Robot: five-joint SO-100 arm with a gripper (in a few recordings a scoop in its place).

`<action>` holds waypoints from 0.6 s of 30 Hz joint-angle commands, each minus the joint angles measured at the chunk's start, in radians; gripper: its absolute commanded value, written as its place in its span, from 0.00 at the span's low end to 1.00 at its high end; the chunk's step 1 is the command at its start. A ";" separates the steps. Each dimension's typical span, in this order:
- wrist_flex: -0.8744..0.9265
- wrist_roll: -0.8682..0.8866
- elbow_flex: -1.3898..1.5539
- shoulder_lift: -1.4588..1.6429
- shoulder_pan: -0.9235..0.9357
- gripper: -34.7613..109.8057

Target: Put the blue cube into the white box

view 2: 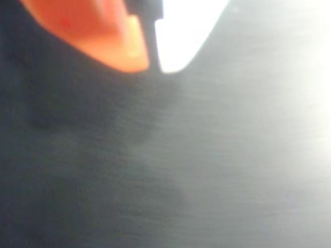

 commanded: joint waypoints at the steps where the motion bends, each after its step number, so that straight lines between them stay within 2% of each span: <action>1: 0.000 0.038 -0.023 0.032 -0.167 0.24; 7: 0.008 0.040 0.048 0.193 -0.327 0.24; 10: 0.025 0.041 0.038 0.193 -0.342 0.24; 18: 0.086 0.202 0.153 0.192 -0.319 0.24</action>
